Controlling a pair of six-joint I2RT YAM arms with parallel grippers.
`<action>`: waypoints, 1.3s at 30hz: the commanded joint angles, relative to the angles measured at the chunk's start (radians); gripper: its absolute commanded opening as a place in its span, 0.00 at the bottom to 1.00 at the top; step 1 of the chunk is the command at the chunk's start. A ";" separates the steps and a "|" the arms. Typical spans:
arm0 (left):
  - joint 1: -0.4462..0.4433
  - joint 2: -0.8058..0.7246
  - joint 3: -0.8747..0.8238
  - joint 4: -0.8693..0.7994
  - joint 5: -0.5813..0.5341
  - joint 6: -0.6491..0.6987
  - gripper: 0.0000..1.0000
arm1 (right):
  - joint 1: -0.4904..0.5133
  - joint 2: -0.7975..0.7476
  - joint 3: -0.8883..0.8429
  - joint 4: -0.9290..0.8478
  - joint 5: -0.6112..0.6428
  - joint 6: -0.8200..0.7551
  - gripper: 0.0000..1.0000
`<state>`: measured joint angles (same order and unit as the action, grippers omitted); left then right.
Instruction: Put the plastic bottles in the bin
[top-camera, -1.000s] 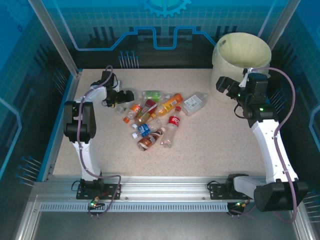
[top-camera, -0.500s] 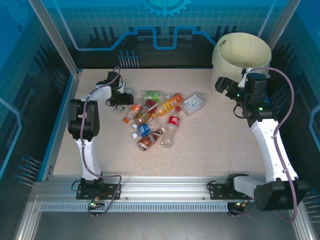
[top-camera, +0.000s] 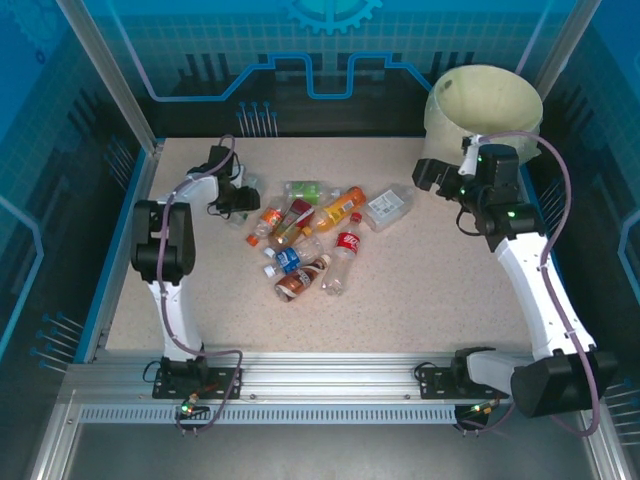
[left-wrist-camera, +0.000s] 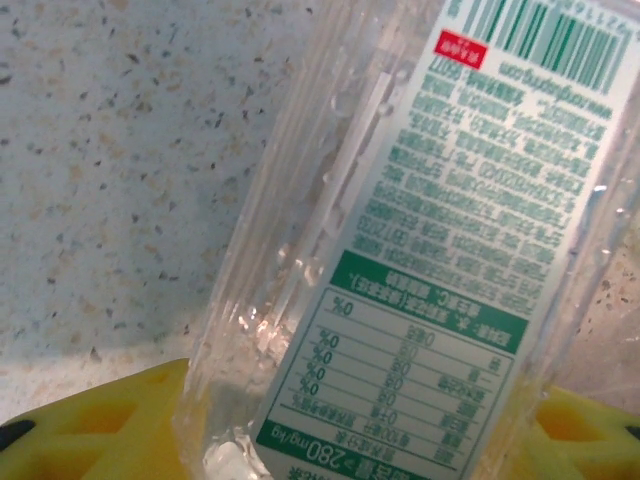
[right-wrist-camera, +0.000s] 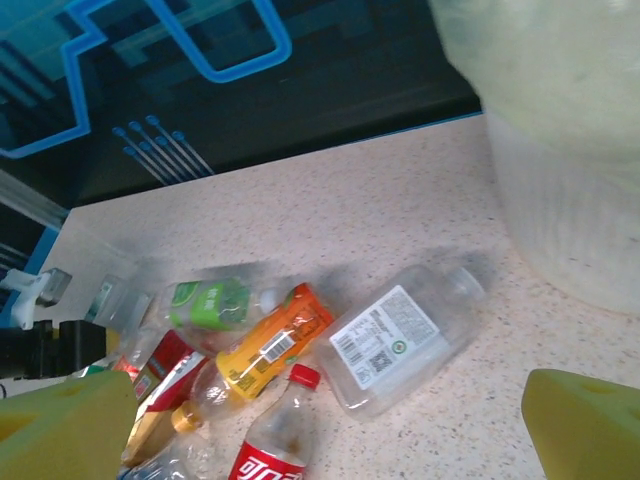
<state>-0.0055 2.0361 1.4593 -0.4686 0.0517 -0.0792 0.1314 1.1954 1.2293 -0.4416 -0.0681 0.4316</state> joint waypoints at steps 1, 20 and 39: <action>0.006 -0.128 -0.054 0.081 -0.018 -0.030 0.44 | 0.054 0.001 0.002 0.067 -0.038 -0.025 1.00; -0.409 -0.682 -0.346 0.304 -0.111 0.006 0.44 | 0.199 0.119 0.099 0.107 -0.345 0.043 1.00; -0.626 -0.741 -0.357 0.445 -0.149 0.135 0.44 | 0.329 0.272 0.181 0.121 -0.326 0.059 1.00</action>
<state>-0.6086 1.3445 1.1122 -0.1268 -0.1265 0.0303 0.4454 1.4330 1.3869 -0.3130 -0.4507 0.4610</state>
